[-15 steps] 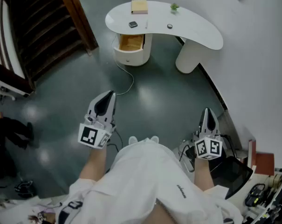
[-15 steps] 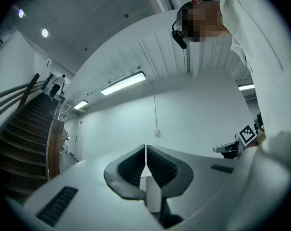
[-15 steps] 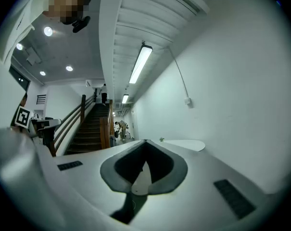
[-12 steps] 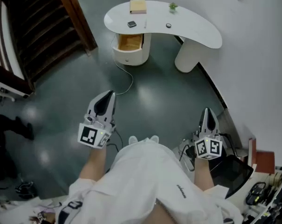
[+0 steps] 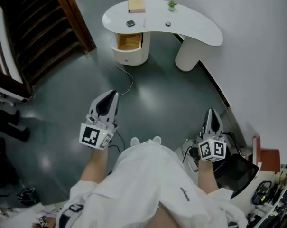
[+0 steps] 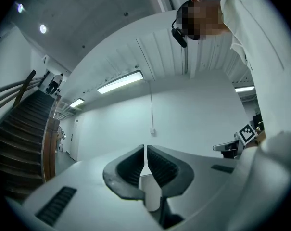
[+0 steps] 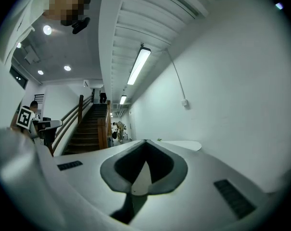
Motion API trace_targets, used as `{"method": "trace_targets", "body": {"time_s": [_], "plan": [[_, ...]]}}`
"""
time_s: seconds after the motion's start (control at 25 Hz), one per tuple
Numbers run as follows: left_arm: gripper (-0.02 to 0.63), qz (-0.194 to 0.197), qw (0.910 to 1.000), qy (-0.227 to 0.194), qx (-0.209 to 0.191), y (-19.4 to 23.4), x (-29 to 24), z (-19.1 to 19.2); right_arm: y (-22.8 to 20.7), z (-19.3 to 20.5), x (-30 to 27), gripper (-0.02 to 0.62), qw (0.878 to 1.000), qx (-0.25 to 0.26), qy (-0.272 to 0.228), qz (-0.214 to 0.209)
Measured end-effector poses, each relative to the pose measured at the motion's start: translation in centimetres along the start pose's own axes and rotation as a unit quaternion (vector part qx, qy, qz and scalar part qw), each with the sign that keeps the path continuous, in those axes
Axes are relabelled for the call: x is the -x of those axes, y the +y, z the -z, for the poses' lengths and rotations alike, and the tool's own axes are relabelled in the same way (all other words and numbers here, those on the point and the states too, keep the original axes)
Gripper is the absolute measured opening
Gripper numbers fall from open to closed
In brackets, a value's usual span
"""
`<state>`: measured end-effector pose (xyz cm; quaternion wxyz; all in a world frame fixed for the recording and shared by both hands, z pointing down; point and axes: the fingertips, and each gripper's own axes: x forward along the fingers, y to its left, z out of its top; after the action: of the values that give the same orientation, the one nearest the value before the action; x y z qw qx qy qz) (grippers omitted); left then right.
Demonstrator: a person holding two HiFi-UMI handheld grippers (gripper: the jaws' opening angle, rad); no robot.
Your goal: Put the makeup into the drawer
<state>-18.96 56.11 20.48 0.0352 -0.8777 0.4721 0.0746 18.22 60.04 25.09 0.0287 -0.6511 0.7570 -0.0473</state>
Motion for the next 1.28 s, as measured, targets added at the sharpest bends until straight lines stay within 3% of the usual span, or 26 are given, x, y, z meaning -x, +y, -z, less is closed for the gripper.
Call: {"method": "trace_targets", "body": {"time_s": [0.12,0.32,0.56,1.28], "plan": [[0.041,0.008,0.9999,0.006,0.006,-0.1,-0.3,0.2,0.1,0.1,0.2,0.017,1.0,0.001,0.0,0.004],[0.245,0.016,0.9996,0.01,0.021,0.1,-0.5,0.6,0.5,-0.2,0.7,0.017,1.0,0.001,-0.002,0.013],[0.362,0.017,0.9995,0.018,0.02,1.1,-0.7,1.1,1.3,0.0,0.9,0.017,1.0,0.005,0.003,0.029],[0.391,0.049,0.9968,0.045,0.043,4.1,0.8,3.8,5.5,1.8,1.3,0.017,0.998,0.009,0.021,0.054]]}}
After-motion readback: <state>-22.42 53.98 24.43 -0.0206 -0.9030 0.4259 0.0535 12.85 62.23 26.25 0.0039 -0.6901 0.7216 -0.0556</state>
